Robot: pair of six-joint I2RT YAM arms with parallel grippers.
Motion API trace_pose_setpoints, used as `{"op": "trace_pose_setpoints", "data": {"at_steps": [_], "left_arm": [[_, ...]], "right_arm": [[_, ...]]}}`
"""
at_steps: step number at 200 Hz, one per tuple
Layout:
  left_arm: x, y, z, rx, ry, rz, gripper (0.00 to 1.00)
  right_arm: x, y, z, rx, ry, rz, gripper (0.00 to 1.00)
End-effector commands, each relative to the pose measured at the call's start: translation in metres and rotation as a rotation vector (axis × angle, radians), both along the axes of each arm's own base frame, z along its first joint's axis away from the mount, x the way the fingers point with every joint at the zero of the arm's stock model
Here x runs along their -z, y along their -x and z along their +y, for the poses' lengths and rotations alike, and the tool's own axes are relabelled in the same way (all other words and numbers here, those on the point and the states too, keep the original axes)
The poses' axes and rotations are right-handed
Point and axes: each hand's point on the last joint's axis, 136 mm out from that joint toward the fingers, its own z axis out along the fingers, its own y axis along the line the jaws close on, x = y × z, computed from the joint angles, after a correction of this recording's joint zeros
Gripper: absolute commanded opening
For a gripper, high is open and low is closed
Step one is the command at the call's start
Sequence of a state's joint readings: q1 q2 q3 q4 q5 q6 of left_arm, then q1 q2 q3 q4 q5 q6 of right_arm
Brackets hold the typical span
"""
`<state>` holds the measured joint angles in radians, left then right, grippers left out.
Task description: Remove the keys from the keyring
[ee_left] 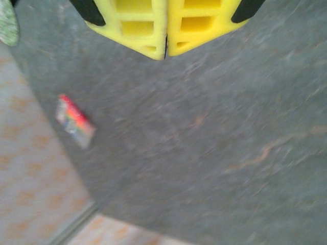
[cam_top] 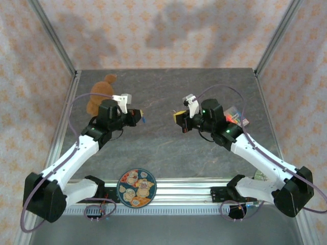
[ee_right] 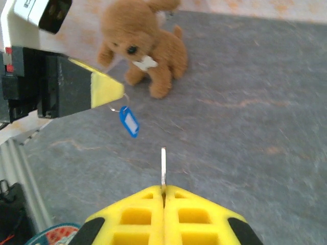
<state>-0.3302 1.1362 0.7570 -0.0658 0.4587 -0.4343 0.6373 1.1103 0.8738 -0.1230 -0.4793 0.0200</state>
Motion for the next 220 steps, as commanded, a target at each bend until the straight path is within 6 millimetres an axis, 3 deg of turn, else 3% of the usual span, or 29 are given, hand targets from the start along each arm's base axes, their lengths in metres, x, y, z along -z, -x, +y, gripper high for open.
{"op": "trace_pose_setpoints", "data": {"at_steps": [1,45,66,81,105,124,154,169,180,183,186,188,220], "left_arm": [[0.018,-0.021,0.009,-0.136,-0.023,-0.002,0.0],[0.081,-0.037,0.014,-0.222,-0.097,0.118,0.0],[0.101,-0.043,0.016,-0.242,-0.129,0.148,0.12],[0.105,-0.046,0.018,-0.253,-0.143,0.154,0.22],[0.093,-0.044,0.022,-0.269,-0.152,0.137,0.41],[0.074,-0.037,0.024,-0.258,-0.157,0.106,0.48],[0.037,-0.015,0.028,-0.238,-0.147,0.034,0.62],[0.021,-0.003,0.033,-0.238,-0.139,0.001,0.73],[0.012,0.006,0.037,-0.239,-0.133,-0.018,0.76],[0.01,0.009,0.038,-0.239,-0.132,-0.021,0.82],[0.009,0.011,0.039,-0.239,-0.133,-0.023,0.96],[0.009,0.013,0.04,-0.238,-0.135,-0.023,0.99],[-0.003,0.033,0.049,-0.242,-0.132,-0.047,1.0]], "right_arm": [[-0.006,-0.018,-0.009,0.123,-0.056,-0.045,0.0],[0.035,-0.029,-0.02,0.233,-0.056,0.009,0.0],[0.053,-0.033,-0.021,0.266,-0.053,0.043,0.0],[0.06,-0.036,-0.022,0.281,-0.053,0.05,0.0],[0.08,-0.044,-0.022,0.312,-0.015,0.087,0.0],[0.094,-0.053,-0.02,0.331,0.0,0.115,0.0],[0.121,-0.075,-0.024,0.393,-0.019,0.174,0.0],[0.133,-0.086,-0.028,0.425,-0.027,0.196,0.03],[0.14,-0.094,-0.03,0.444,-0.029,0.21,0.06],[0.144,-0.095,-0.031,0.448,-0.026,0.218,0.06],[0.147,-0.097,-0.03,0.451,-0.025,0.226,0.07],[0.149,-0.098,-0.031,0.452,-0.024,0.231,0.07],[0.168,-0.111,-0.03,0.479,-0.024,0.26,0.11]]}}
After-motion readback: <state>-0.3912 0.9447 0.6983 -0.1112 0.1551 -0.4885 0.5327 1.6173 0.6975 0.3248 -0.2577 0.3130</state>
